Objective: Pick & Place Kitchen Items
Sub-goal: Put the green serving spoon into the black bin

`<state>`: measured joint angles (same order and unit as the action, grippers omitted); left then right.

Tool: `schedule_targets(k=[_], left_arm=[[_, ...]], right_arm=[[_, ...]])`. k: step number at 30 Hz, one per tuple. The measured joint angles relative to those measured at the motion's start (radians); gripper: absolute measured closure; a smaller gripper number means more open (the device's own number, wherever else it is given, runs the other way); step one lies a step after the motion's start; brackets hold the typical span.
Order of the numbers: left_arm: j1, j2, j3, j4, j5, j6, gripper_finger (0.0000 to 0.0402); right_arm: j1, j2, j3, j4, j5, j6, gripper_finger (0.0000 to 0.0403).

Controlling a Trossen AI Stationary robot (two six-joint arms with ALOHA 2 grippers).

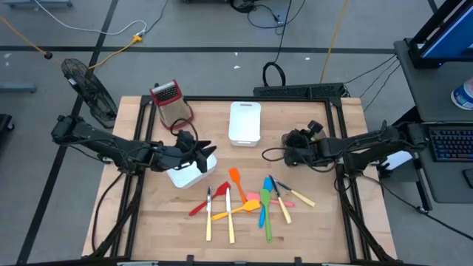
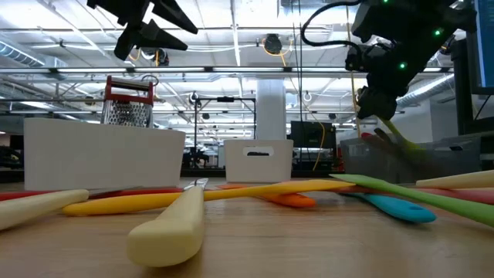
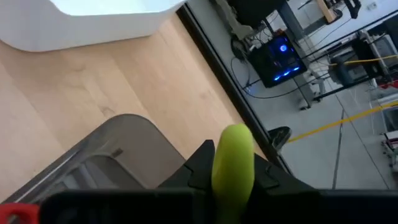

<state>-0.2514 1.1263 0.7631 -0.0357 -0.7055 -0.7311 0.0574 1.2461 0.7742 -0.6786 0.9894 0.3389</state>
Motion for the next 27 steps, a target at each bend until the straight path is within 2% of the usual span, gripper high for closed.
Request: schedule_targets(k=[2,7,10,16,22,27], left_arm=[[0.004,0.0,0.0,0.0,0.009,0.001,0.0227],[0.017,0.0,0.0,-0.017,0.033,0.003,0.0227],[0.017,0.0,0.0,-0.022,0.034,0.003,0.0227],[0.017,0.0,0.0,-0.022,0.061,0.008,0.0227],[0.017,0.0,0.001,-0.021,0.081,0.016,0.0227],[0.017,0.0,0.001,-0.021,0.116,0.026,0.0227]], right_arm=[[0.0,0.0,0.0,-0.001,-0.012,0.0,0.0367],[0.0,0.0,0.0,-0.008,-0.153,-0.004,0.0372],[0.0,0.0,0.0,-0.008,-0.2,0.022,0.0365],[0.001,0.0,0.0,-0.001,-0.223,0.074,0.0318],[0.002,0.0,0.0,0.049,-0.319,0.073,0.0269],[0.002,-0.008,0.0,0.086,-0.383,0.073,0.0243]])
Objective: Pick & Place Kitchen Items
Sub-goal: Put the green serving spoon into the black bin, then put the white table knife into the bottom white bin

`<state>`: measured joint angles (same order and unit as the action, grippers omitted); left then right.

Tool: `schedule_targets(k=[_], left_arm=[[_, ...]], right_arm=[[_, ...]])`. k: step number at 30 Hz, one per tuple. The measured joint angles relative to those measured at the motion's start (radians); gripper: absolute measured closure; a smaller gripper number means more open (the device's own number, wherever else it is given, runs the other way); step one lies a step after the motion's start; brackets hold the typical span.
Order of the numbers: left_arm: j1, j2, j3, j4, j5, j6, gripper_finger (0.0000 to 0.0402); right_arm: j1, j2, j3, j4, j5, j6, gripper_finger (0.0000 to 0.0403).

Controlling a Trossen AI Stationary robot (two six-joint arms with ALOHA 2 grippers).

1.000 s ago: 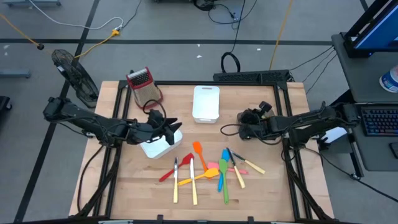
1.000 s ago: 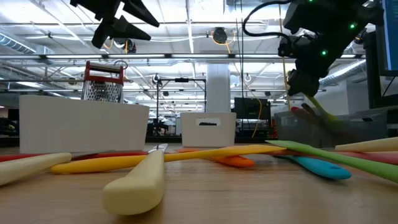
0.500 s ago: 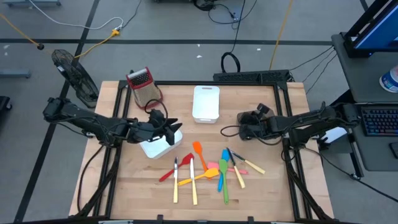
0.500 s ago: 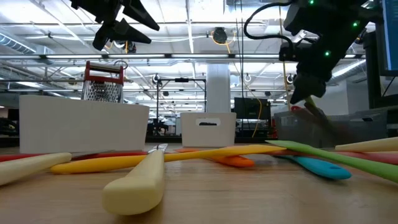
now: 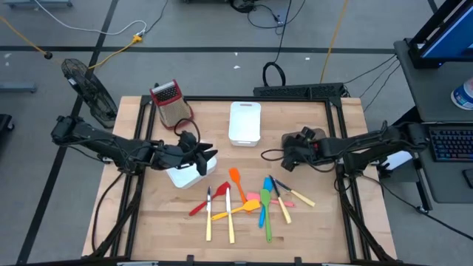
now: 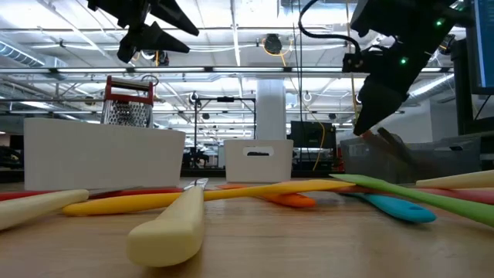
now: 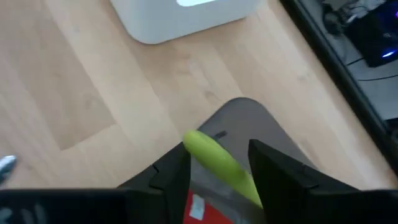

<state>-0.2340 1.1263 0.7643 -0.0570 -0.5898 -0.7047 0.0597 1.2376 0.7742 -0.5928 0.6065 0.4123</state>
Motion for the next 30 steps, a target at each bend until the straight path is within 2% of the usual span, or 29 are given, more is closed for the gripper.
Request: schedule_targets(k=[7,11,20,22,30], left_arm=[[0.0,0.0,0.0,0.0,0.032,0.02,0.0227],[-0.002,0.0,0.0,0.0,0.051,0.024,0.0227],[-0.012,0.0,0.0,0.007,0.069,0.05,0.0227],[-0.018,0.0,0.0,0.007,0.069,0.056,0.0227],[-0.042,0.0,0.0,0.0,0.068,0.052,0.0227]], right_arm=[[0.0,-0.05,0.0,0.01,-0.12,0.022,0.0232],[0.001,-0.106,0.0,0.056,-0.231,0.013,0.0237],[0.018,-0.231,0.0,0.236,-0.63,-0.012,0.0247],[0.044,-0.242,0.0,0.239,-0.663,-0.012,0.025],[0.179,-0.248,0.0,0.234,-0.664,0.071,0.0259]])
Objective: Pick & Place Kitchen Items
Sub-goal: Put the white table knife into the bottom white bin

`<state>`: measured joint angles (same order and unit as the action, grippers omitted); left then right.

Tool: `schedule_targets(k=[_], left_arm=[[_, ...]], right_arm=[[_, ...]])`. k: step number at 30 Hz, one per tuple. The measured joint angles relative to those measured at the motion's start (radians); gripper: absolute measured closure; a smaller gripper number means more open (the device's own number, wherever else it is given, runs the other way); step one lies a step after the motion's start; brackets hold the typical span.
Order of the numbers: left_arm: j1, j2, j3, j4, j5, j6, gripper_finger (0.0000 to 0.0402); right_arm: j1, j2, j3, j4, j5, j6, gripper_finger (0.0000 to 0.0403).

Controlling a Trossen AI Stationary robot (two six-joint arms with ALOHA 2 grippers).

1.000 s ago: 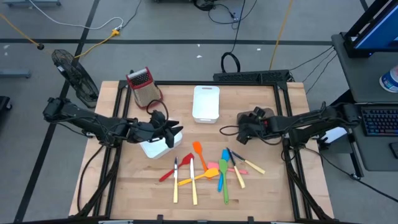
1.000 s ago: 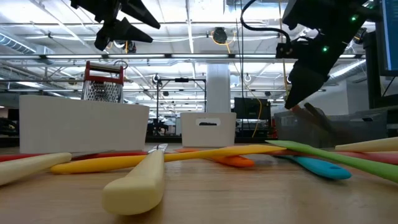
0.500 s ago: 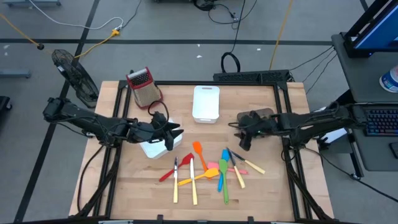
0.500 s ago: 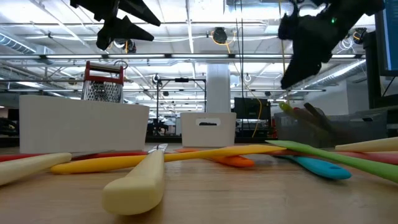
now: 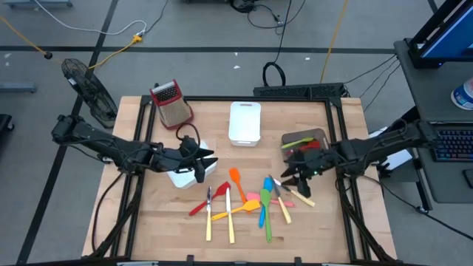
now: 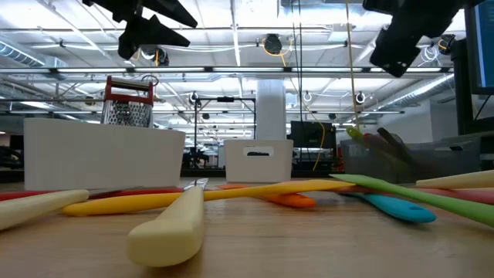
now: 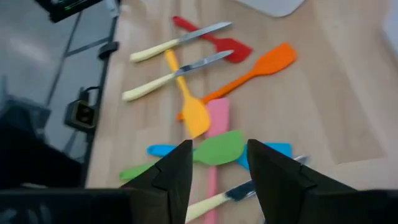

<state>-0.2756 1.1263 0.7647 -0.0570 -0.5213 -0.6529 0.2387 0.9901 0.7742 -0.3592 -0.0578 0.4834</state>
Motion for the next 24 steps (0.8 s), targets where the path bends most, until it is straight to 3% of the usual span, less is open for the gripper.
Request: schedule_targets(k=[13,19,24], left_arm=[[-0.002,0.0,0.0,0.0,0.0,-0.006,0.0227],[-0.001,0.0,0.0,0.0,0.0,-0.006,0.0227],[-0.001,0.0,0.0,0.002,-0.001,-0.006,0.0227]], right_arm=[[0.139,0.0,0.0,-0.001,0.0,0.088,0.0261],[0.168,0.0,0.0,-0.001,0.0,0.274,0.0255],[0.172,0.0,0.0,-0.001,-0.028,0.322,0.0255]])
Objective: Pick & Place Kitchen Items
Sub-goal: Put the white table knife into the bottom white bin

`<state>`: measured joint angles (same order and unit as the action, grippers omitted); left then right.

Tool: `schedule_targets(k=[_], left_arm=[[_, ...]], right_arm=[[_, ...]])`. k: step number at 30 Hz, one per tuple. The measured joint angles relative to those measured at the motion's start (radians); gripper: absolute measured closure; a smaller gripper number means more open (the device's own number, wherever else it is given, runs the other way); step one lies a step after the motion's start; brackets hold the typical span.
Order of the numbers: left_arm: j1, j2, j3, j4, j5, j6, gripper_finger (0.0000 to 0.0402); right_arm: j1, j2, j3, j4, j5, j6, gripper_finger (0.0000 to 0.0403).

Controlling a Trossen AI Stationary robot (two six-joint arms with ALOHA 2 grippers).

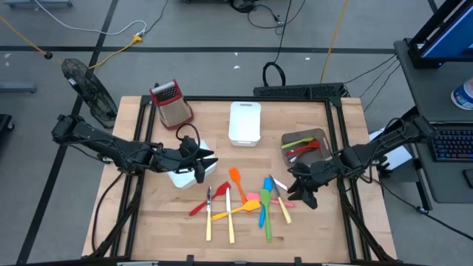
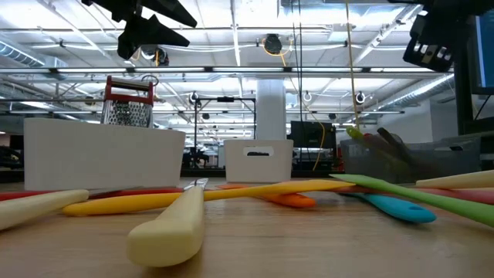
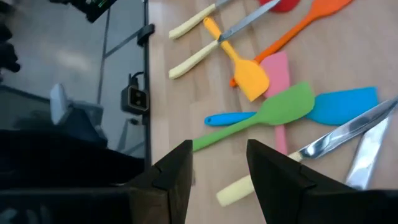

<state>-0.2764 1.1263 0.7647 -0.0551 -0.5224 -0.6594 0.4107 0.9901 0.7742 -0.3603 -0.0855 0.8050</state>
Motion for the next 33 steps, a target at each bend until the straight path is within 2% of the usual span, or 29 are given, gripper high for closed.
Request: schedule_targets(k=[9,20,28,33], left_arm=[[0.0,0.0,0.0,0.001,0.007,-0.038,0.0227],[-0.001,0.0,0.0,0.014,0.027,-0.261,0.0227],[-0.001,0.0,0.0,0.014,0.026,-0.264,0.0227],[-0.011,0.001,0.0,0.009,0.027,-0.084,0.0227]], right_arm=[[0.005,0.002,0.0,-0.051,-0.022,0.093,0.0252],[0.007,0.002,0.0,-0.165,-0.016,0.063,0.0254],[0.062,0.011,0.0,-0.162,0.061,0.07,0.0253],[0.089,0.072,0.0,-0.14,0.085,0.11,0.0252]])
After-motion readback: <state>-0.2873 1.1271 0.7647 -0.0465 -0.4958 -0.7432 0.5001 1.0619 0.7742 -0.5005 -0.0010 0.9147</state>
